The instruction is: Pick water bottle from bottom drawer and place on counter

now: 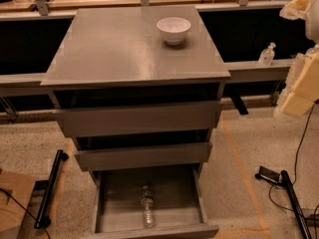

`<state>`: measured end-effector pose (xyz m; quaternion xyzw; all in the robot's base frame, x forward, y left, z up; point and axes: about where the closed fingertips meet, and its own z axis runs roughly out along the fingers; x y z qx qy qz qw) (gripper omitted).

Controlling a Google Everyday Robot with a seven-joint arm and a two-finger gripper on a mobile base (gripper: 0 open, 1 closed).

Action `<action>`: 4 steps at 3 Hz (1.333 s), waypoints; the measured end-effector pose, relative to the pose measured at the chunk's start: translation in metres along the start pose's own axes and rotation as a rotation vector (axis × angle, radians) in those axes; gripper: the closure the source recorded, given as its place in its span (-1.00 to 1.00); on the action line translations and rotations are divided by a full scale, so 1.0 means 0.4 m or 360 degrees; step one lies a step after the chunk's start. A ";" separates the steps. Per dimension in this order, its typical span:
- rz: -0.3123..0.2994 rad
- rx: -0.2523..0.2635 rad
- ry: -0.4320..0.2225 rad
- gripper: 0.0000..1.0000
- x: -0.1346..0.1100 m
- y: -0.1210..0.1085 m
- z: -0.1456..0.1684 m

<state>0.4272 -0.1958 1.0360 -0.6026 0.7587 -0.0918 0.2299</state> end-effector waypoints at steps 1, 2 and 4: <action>0.0000 0.0000 0.0000 -1.00 0.000 0.000 0.000; 0.0040 -0.0007 -0.0029 -1.00 0.011 0.020 0.046; 0.0212 -0.0139 0.0006 -1.00 0.064 0.091 0.184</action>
Offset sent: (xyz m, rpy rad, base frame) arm 0.0068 -0.0039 -0.0692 0.0816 0.0356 -0.0433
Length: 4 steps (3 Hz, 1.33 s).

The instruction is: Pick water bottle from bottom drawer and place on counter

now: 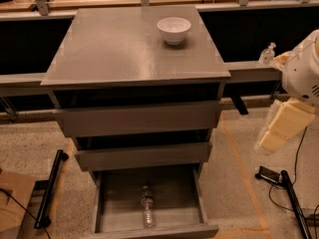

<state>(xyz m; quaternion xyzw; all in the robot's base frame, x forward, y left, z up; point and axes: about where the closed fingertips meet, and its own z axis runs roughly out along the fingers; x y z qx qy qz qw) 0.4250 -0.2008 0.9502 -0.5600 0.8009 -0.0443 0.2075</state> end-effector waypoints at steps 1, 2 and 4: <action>-0.0035 -0.0032 0.0027 -1.00 -0.008 0.025 0.020; 0.0100 -0.0191 -0.0050 -1.00 -0.013 0.101 0.144; 0.0463 -0.0705 -0.0281 -1.00 -0.130 0.364 0.500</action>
Offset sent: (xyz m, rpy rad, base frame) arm -0.0321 0.0897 -0.1588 0.3863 0.3017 -0.0635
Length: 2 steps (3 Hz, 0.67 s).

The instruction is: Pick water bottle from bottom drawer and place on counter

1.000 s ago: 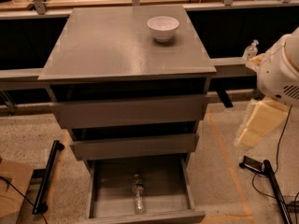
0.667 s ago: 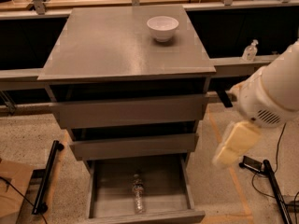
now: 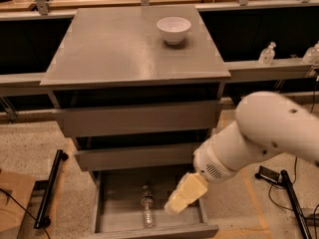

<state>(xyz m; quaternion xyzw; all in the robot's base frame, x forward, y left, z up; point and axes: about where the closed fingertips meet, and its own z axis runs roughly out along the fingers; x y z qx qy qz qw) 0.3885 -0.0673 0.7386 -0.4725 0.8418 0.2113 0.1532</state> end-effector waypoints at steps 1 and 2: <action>0.0060 -0.0068 -0.0009 -1.00 0.011 0.002 0.047; 0.0138 -0.0153 -0.0054 -1.00 0.027 0.009 0.144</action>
Offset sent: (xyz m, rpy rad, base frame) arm 0.0213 0.0453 -0.1502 0.2299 0.1808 -0.1494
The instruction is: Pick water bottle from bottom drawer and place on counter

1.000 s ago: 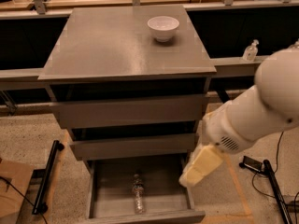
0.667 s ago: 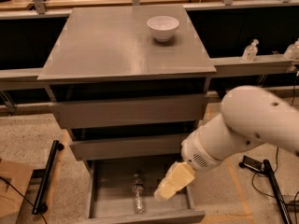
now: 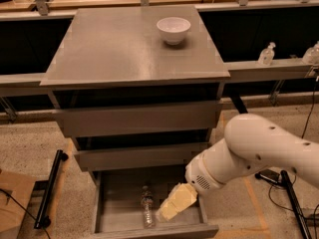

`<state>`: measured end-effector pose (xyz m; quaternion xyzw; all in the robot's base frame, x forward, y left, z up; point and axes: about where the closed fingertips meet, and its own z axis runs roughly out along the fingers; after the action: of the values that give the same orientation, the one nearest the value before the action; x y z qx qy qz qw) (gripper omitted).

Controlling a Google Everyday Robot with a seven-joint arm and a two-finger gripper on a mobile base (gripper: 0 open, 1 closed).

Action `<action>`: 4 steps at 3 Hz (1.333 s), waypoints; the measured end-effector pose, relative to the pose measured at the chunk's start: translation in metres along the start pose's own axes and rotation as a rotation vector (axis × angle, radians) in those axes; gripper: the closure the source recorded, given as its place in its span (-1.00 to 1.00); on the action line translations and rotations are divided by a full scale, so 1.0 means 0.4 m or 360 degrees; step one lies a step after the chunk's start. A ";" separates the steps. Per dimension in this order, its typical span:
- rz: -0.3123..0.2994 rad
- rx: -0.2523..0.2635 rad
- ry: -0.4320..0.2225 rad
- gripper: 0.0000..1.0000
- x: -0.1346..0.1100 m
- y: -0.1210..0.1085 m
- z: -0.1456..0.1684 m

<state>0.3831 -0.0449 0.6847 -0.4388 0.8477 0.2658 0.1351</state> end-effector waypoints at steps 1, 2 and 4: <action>0.0090 -0.0094 -0.0054 -1.00 0.020 -0.061 0.201; 0.0166 -0.0065 -0.0079 -1.00 0.018 -0.185 0.381; 0.0245 -0.0070 -0.0091 -1.00 0.042 -0.217 0.462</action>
Offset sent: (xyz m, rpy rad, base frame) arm 0.1173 0.0669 -0.2575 0.0339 0.0628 -0.1472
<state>0.4434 0.0077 0.4961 -0.3675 0.8687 0.3063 0.1289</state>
